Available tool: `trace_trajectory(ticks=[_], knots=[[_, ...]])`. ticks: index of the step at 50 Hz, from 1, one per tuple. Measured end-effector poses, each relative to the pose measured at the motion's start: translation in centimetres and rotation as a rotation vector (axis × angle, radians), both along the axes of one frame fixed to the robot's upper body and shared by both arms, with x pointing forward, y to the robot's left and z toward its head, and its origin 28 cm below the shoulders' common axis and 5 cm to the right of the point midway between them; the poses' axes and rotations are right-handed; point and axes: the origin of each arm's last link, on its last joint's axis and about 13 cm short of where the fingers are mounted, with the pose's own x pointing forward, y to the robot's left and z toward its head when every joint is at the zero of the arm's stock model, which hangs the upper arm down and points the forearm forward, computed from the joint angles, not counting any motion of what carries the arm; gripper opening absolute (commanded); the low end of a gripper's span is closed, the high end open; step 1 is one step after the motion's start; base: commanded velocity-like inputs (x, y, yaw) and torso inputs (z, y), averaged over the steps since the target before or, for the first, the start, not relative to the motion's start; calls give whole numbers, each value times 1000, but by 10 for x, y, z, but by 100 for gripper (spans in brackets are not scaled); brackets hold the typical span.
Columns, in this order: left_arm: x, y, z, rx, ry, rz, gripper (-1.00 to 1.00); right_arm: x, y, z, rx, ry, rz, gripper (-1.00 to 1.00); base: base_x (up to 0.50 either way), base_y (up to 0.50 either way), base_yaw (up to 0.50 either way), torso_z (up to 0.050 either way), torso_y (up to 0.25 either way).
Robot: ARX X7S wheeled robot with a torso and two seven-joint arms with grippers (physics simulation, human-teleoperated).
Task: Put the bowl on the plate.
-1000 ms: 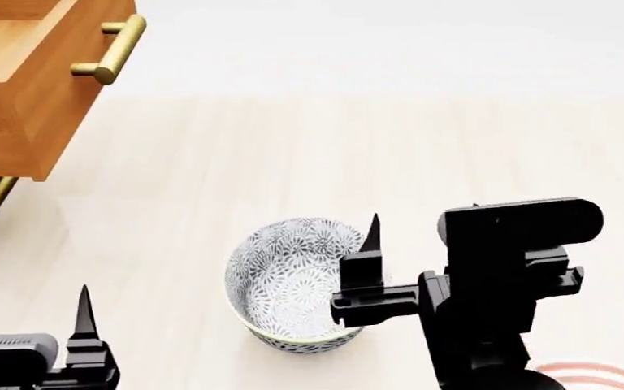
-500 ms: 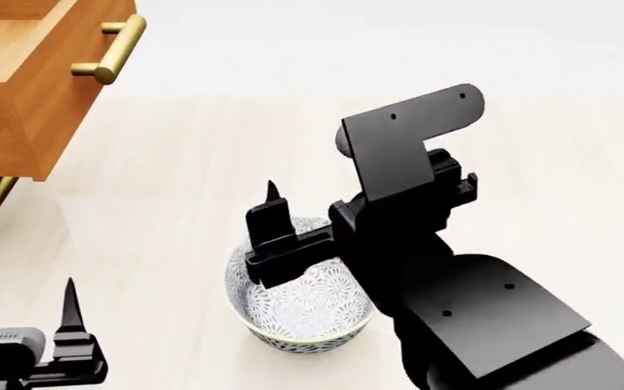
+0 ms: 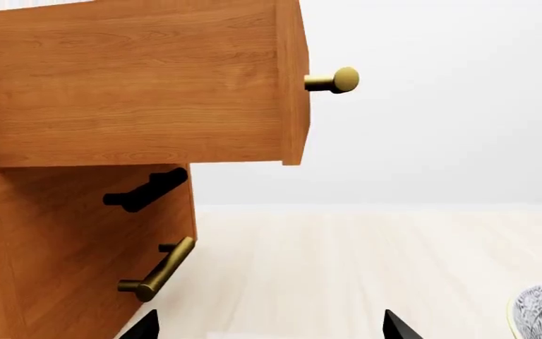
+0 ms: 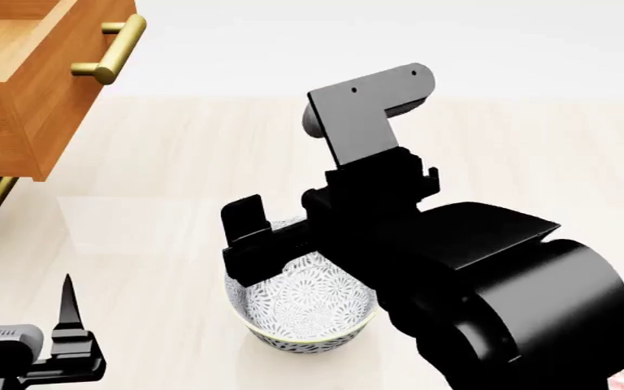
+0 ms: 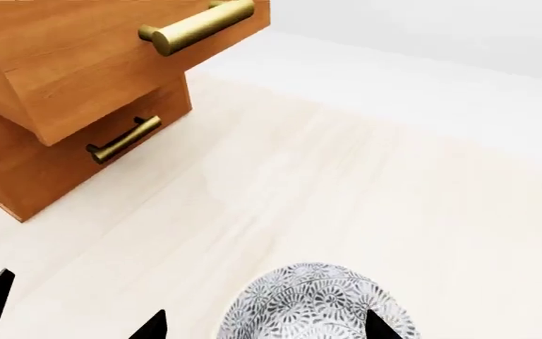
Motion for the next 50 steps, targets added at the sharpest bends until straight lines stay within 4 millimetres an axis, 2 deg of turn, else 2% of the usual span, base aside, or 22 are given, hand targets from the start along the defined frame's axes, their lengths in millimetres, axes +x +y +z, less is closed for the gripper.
trace_trajectory(ticks=[24,38,50], knots=[[0,0,0,0,-4,-2,100,25,12,24,-161,132,21,100,0,0,0,0,0],[0,-1,1,1,-4,-5,100,36,27,22,-227,183,49,100,0,0,0,0,0],[1,-1,1,0,-3,-3,100,38,35,16,-260,231,74,100,0,0,0,0,0]])
